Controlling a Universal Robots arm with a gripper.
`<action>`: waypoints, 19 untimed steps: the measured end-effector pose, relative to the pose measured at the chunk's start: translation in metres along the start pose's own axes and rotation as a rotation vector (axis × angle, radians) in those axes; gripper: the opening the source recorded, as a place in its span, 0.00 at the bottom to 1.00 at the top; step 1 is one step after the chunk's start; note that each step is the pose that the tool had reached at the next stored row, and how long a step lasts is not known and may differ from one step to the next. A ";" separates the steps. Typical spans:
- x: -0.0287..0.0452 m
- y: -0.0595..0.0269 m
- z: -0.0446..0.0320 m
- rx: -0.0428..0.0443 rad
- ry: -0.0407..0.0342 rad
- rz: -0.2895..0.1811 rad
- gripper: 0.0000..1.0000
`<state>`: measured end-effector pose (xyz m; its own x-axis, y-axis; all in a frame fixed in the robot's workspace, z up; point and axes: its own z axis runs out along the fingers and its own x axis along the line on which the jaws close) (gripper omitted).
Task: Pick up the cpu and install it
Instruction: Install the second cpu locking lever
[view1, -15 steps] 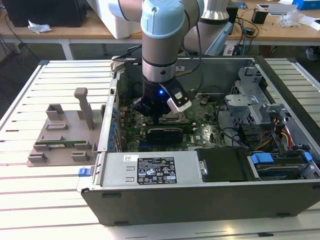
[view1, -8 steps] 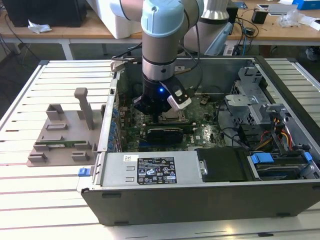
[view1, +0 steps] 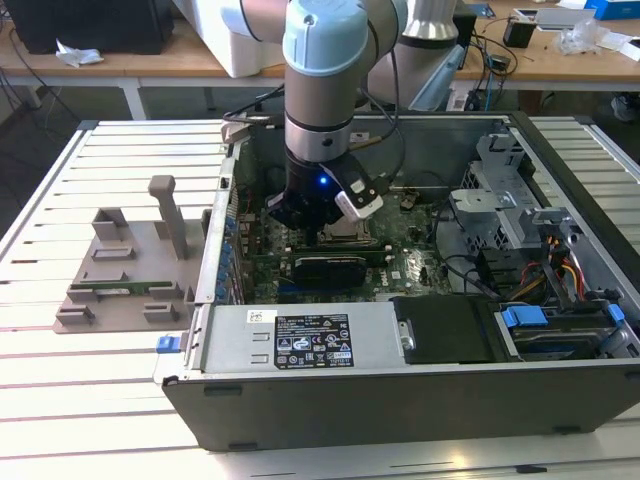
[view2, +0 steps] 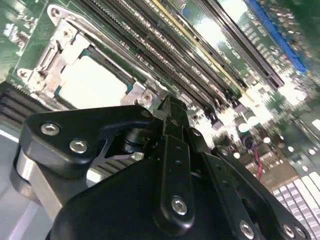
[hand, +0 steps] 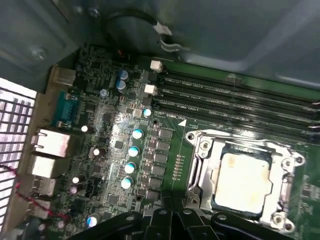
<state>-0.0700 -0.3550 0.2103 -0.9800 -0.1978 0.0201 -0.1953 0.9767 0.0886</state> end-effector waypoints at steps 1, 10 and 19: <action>-0.0011 0.0016 -0.0024 -0.0001 -0.0001 0.000 0.11; -0.0421 0.0162 -0.0026 0.0931 0.0309 0.005 0.11; -0.0605 0.0359 -0.0263 0.1322 0.0482 0.007 0.11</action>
<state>-0.0167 -0.3102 0.2385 -0.9790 -0.1920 0.0683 -0.1952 0.9798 -0.0436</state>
